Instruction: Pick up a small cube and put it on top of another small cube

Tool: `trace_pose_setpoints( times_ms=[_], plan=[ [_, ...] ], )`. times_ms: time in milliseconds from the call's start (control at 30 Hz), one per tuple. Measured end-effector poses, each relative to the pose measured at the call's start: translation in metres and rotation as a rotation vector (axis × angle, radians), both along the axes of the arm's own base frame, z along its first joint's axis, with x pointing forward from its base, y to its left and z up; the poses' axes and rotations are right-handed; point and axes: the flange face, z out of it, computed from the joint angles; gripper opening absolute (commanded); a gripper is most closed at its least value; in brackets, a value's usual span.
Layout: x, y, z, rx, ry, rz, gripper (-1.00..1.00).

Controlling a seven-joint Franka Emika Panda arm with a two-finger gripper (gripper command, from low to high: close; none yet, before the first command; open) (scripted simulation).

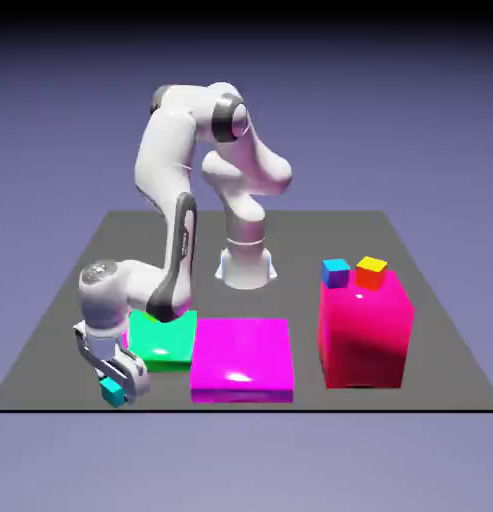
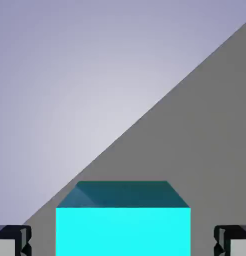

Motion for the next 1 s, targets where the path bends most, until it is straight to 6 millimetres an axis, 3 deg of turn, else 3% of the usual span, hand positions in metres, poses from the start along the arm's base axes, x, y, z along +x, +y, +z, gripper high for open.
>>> trace_pose_setpoints(
  times_ms=[133,167,300,433,500,600,700,800,833,867,1000],
  plan=[
    [0.000,0.000,0.063,0.001,-0.001,0.000,-1.00],
    [0.007,0.016,0.078,0.008,-0.004,0.027,-1.00],
    [0.041,0.136,0.137,0.049,-0.019,0.229,-1.00],
    [0.041,0.257,0.194,0.072,-0.022,0.437,-1.00],
    [0.028,0.328,0.221,0.075,-0.019,0.565,-1.00],
    [-0.008,0.416,0.259,0.069,-0.013,0.735,-1.00],
    [-0.053,0.476,0.294,0.049,-0.007,0.868,-1.00],
    [-0.111,0.534,0.325,0.016,-0.001,1.015,-1.00],
    [-0.129,0.548,0.332,0.004,0.000,1.056,-1.00],
    [-0.129,0.548,0.332,0.004,0.000,1.056,-1.00],
    [-0.129,0.548,0.267,0.004,0.000,1.056,-1.00]
  ],
)
